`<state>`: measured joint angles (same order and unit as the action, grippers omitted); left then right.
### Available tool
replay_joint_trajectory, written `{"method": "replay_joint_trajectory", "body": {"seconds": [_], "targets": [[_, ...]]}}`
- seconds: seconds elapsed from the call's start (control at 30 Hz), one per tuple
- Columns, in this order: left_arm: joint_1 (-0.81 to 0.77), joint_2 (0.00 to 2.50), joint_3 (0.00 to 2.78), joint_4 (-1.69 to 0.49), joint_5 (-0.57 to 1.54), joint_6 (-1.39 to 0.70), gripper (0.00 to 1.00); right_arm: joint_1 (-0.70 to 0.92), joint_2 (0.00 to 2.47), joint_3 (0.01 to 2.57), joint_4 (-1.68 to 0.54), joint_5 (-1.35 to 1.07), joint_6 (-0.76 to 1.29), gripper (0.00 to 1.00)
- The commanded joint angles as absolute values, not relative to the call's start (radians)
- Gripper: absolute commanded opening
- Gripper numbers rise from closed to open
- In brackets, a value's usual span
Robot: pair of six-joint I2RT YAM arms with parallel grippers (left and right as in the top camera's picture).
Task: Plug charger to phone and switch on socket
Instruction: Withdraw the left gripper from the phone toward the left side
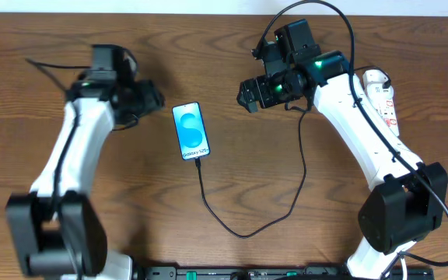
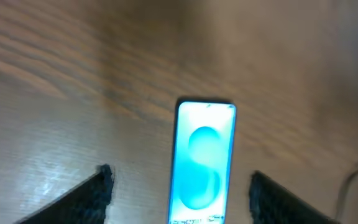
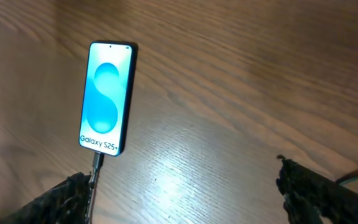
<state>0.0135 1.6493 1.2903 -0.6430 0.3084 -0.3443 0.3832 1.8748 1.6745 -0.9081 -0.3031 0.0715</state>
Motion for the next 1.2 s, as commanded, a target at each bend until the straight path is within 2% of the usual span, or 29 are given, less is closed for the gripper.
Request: {"method": "replay_joint_trajectory", "body": {"seconds": [0.0,0.13,0.2,0.27,0.7,0.97,1.17], "targets": [[0.035,1.562,1.289,-0.660,0.298,-0.338,0.82,0.387,1.874,1.681,-0.909,-0.297,0.062,0.91],[0.052,1.470,1.289,-0.688,0.298,-0.338,0.84,0.387,1.874,1.681,-0.905,-0.297,0.061,0.89],[0.058,1.436,1.289,-0.696,0.297,-0.337,0.90,0.387,1.874,1.681,-0.904,-0.297,0.061,0.89],[0.063,1.406,1.289,-0.696,0.297,-0.337,0.92,0.387,1.874,1.681,-0.904,-0.297,0.061,0.89],[0.063,1.282,1.289,-0.701,0.293,-0.337,0.93,0.385,1.874,1.681,-0.910,-0.297,0.061,0.93],[0.063,1.162,1.289,-0.703,0.146,-0.337,0.93,0.385,1.874,1.681,-0.908,-0.297,0.047,0.95],[0.062,1.131,1.289,-0.703,0.129,-0.337,0.93,0.385,1.874,1.681,-0.901,-0.297,0.047,0.96]]}}
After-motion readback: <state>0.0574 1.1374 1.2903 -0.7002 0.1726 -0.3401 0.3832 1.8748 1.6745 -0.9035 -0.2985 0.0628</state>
